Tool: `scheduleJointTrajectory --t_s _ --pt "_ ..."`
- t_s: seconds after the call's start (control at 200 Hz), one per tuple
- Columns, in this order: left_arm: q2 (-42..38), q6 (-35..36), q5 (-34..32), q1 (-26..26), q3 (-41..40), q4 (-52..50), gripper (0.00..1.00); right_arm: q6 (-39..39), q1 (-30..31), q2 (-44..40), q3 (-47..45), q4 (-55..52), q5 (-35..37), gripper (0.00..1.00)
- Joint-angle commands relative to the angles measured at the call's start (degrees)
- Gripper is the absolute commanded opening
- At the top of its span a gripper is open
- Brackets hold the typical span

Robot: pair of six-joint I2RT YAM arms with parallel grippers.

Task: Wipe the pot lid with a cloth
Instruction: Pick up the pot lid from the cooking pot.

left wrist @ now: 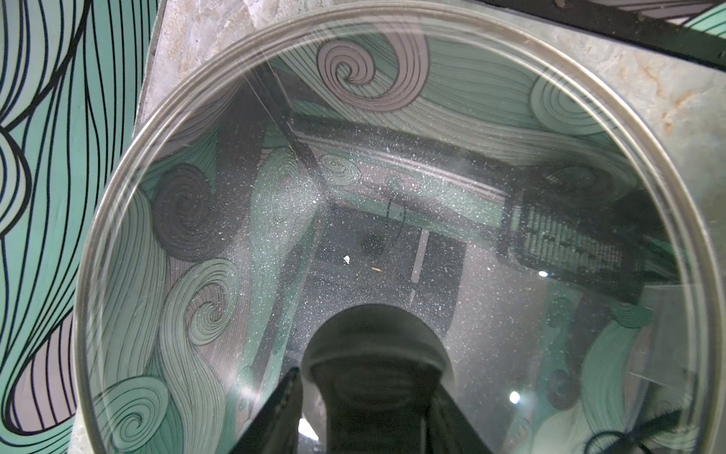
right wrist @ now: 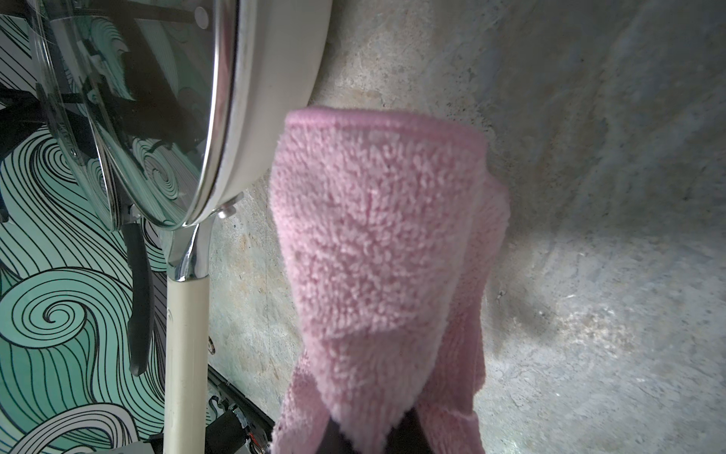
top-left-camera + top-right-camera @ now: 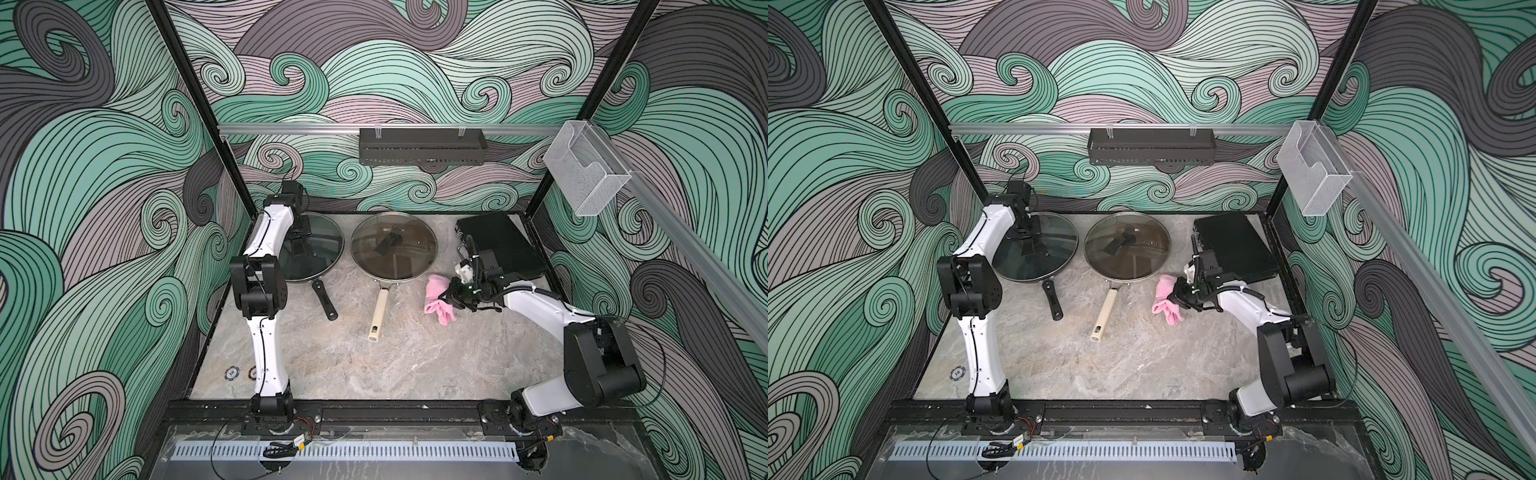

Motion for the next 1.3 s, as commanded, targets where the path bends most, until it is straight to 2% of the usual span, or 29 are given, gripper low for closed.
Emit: scheduleJointTrajectory --t_s 0.0,0.095,0.27,0.325,0.48,0.67,1.296 --pt "1.45 0.54 1.01 0.5 2.43 -1.4 0.46 0.64 0.17 0.57 0.16 0.38 0.0 0.0" --pt "1.2 0.23 1.01 0.45 2.48 -2.15 0.45 0.69 0.16 0.49 0.09 0.38 0.07 0.0" --pt "1.25 0.22 1.36 0.43 2.52 -2.64 0.29 0.82 0.26 0.57 0.02 0.44 -0.03 0.0" --pt "1.26 0.28 1.36 0.47 2.72 -2.83 0.27 0.82 0.25 0.49 0.02 0.4 -0.05 0.0" --pt "1.25 0.43 1.1 0.5 3.54 -3.35 0.0 0.91 0.26 0.13 -0.06 0.42 0.17 0.0" --pt "-0.24 0.48 0.88 0.44 5.69 -4.62 0.0 1.08 0.36 -0.03 0.05 0.35 0.06 0.0" --pt "-6.6 5.71 3.03 0.43 3.52 -2.52 0.0 1.6 0.74 -1.23 -0.2 2.1 0.39 0.0"
